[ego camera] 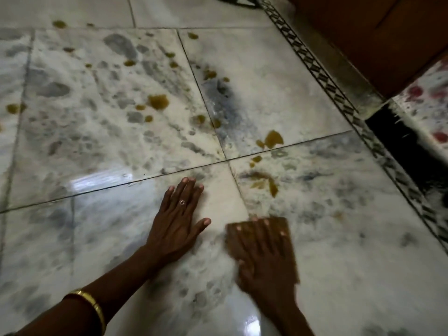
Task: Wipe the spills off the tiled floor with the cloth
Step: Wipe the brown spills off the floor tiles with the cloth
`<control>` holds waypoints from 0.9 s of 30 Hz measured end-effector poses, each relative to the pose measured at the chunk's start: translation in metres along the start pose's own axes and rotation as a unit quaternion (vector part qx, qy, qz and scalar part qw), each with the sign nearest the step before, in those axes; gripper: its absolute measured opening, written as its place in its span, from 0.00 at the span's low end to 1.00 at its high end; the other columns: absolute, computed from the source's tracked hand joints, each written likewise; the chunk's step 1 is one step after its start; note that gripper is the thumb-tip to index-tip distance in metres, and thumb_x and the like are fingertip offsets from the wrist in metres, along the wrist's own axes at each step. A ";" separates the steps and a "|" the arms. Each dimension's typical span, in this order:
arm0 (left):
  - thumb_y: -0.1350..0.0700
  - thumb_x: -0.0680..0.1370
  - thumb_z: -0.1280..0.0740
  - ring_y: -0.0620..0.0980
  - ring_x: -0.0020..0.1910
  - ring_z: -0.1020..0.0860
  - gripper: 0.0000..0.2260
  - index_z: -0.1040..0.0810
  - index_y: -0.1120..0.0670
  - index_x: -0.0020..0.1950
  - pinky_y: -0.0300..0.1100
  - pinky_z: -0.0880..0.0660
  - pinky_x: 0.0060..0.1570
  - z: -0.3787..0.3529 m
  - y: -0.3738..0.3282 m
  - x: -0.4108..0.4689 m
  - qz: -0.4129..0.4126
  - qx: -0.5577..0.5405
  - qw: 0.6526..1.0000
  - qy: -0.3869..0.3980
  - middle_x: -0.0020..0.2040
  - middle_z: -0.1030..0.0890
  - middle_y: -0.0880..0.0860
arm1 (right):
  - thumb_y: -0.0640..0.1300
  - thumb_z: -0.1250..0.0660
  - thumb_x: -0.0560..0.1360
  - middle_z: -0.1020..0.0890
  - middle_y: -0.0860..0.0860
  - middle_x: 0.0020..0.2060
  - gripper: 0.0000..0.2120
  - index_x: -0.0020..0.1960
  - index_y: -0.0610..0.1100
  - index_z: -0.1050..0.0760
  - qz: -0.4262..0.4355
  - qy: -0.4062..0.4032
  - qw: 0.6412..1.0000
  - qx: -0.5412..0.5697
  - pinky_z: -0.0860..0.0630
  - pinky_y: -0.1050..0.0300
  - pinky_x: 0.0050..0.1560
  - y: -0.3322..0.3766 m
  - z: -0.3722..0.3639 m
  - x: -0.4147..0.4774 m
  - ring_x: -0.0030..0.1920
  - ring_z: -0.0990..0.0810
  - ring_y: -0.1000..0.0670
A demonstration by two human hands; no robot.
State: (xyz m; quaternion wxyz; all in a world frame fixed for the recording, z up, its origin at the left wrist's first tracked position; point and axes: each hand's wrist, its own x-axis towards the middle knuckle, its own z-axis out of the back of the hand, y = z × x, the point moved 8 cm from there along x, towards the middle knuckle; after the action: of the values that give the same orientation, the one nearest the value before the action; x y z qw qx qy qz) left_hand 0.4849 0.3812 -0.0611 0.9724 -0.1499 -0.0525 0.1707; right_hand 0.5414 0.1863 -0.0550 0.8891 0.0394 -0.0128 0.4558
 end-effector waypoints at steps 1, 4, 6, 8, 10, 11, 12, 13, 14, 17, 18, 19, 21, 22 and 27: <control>0.37 0.80 0.55 0.53 0.78 0.48 0.32 0.42 0.57 0.77 0.53 0.51 0.75 -0.001 0.001 0.001 0.003 0.004 1.000 0.004 0.79 0.44 0.57 | 0.54 0.42 0.70 0.39 0.49 0.75 0.34 0.76 0.55 0.41 -0.027 -0.008 1.000 -0.006 0.42 0.37 0.70 -0.028 0.002 -0.008 0.75 0.40 0.43; 0.36 0.80 0.55 0.53 0.78 0.49 0.33 0.43 0.56 0.78 0.52 0.53 0.76 -0.003 0.001 0.002 0.008 0.016 1.000 0.014 0.79 0.45 0.56 | 0.54 0.48 0.73 0.36 0.43 0.74 0.31 0.75 0.48 0.38 -0.156 -0.008 0.987 -0.022 0.42 0.37 0.71 -0.110 0.003 -0.002 0.74 0.38 0.41; 0.36 0.80 0.55 0.52 0.78 0.49 0.33 0.44 0.57 0.78 0.52 0.53 0.76 -0.005 0.001 0.002 0.011 0.019 1.000 0.016 0.79 0.45 0.57 | 0.57 0.53 0.75 0.36 0.40 0.74 0.32 0.75 0.44 0.38 -0.271 -0.009 0.963 0.015 0.47 0.39 0.72 -0.148 -0.001 0.028 0.75 0.40 0.39; 0.36 0.80 0.54 0.53 0.78 0.49 0.33 0.44 0.57 0.78 0.52 0.53 0.76 -0.005 0.001 0.003 0.009 0.020 1.000 0.014 0.79 0.44 0.57 | 0.58 0.54 0.76 0.33 0.37 0.72 0.32 0.74 0.43 0.36 -0.319 -0.026 0.946 0.051 0.44 0.35 0.72 -0.158 -0.005 0.077 0.73 0.38 0.35; 0.36 0.80 0.55 0.52 0.78 0.49 0.34 0.45 0.57 0.78 0.52 0.54 0.76 -0.007 0.003 0.002 0.006 0.021 1.000 0.015 0.79 0.45 0.57 | 0.56 0.50 0.77 0.28 0.36 0.68 0.28 0.71 0.44 0.31 -0.296 -0.035 0.953 0.054 0.36 0.31 0.67 -0.139 -0.007 0.130 0.68 0.30 0.32; 0.36 0.80 0.55 0.52 0.78 0.49 0.34 0.45 0.57 0.78 0.52 0.54 0.76 -0.007 0.003 0.003 0.005 0.020 1.000 0.014 0.79 0.45 0.57 | 0.55 0.47 0.76 0.25 0.37 0.66 0.26 0.69 0.45 0.29 -0.270 -0.044 0.961 0.048 0.34 0.31 0.65 -0.121 -0.007 0.153 0.65 0.27 0.32; 0.36 0.80 0.55 0.53 0.78 0.49 0.34 0.46 0.57 0.78 0.51 0.54 0.76 -0.006 0.004 0.003 0.004 0.017 1.000 0.012 0.79 0.46 0.57 | 0.54 0.45 0.75 0.24 0.38 0.65 0.26 0.69 0.46 0.29 -0.232 -0.059 0.970 0.047 0.33 0.31 0.64 -0.098 -0.004 0.170 0.64 0.26 0.33; 0.36 0.80 0.55 0.53 0.78 0.49 0.34 0.46 0.58 0.78 0.51 0.53 0.76 -0.005 0.004 0.004 0.003 0.012 1.000 0.007 0.79 0.46 0.57 | 0.55 0.44 0.74 0.25 0.39 0.66 0.26 0.70 0.47 0.30 -0.186 -0.076 0.979 0.046 0.34 0.32 0.66 -0.070 -0.001 0.180 0.66 0.27 0.35; 0.36 0.80 0.55 0.53 0.78 0.49 0.34 0.47 0.58 0.78 0.51 0.53 0.76 -0.003 0.003 0.004 0.003 0.005 1.000 0.002 0.79 0.46 0.57 | 0.56 0.44 0.74 0.28 0.41 0.69 0.27 0.72 0.49 0.33 -0.141 -0.074 0.986 0.045 0.38 0.34 0.69 -0.042 0.001 0.181 0.69 0.31 0.37; 0.36 0.80 0.56 0.53 0.78 0.50 0.35 0.48 0.59 0.78 0.50 0.55 0.76 0.002 0.003 0.003 0.019 -0.023 0.999 -0.012 0.79 0.46 0.57 | 0.59 0.45 0.75 0.43 0.45 0.77 0.31 0.77 0.55 0.45 -0.035 -0.018 0.998 0.048 0.51 0.38 0.74 0.016 -0.005 0.146 0.77 0.48 0.42; 0.36 0.80 0.57 0.52 0.79 0.51 0.35 0.48 0.58 0.78 0.49 0.56 0.76 0.002 0.004 0.004 0.033 -0.029 0.999 -0.017 0.79 0.47 0.57 | 0.59 0.45 0.75 0.45 0.46 0.78 0.32 0.77 0.56 0.47 -0.012 -0.005 0.999 0.048 0.52 0.38 0.74 0.022 -0.005 0.128 0.78 0.51 0.43; 0.35 0.79 0.58 0.51 0.79 0.53 0.35 0.49 0.58 0.78 0.48 0.58 0.76 0.003 0.004 0.005 0.051 -0.033 0.998 -0.024 0.79 0.49 0.56 | 0.58 0.44 0.74 0.46 0.46 0.78 0.33 0.77 0.57 0.48 0.003 0.002 0.999 0.043 0.50 0.38 0.74 0.020 -0.006 0.106 0.78 0.52 0.44; 0.34 0.79 0.59 0.50 0.79 0.55 0.36 0.50 0.57 0.79 0.47 0.60 0.76 0.002 0.003 0.012 0.081 -0.032 0.996 -0.032 0.80 0.51 0.56 | 0.57 0.43 0.72 0.43 0.47 0.77 0.34 0.77 0.57 0.46 0.000 0.004 1.000 0.022 0.47 0.38 0.73 -0.003 -0.005 0.064 0.78 0.49 0.44; 0.33 0.78 0.60 0.50 0.78 0.56 0.37 0.50 0.57 0.79 0.46 0.61 0.76 0.001 -0.002 0.017 0.083 -0.028 0.996 -0.031 0.80 0.52 0.56 | 0.56 0.42 0.71 0.40 0.46 0.77 0.34 0.76 0.56 0.44 -0.024 0.002 1.000 0.010 0.46 0.38 0.73 -0.025 -0.004 0.045 0.77 0.46 0.43; 0.33 0.78 0.60 0.52 0.79 0.53 0.37 0.47 0.56 0.78 0.52 0.56 0.76 -0.019 -0.034 0.042 0.033 -0.003 0.999 0.005 0.79 0.49 0.56 | 0.55 0.49 0.74 0.34 0.39 0.73 0.30 0.73 0.44 0.36 -0.240 -0.009 0.971 -0.008 0.42 0.35 0.70 -0.173 0.002 0.013 0.74 0.39 0.38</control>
State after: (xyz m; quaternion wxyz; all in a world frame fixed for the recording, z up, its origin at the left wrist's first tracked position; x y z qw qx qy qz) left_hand 0.5384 0.3600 -0.0668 0.9661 -0.1550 -0.0426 0.2022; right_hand 0.6897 0.0956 -0.0623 0.9727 0.0381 -0.0144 0.2287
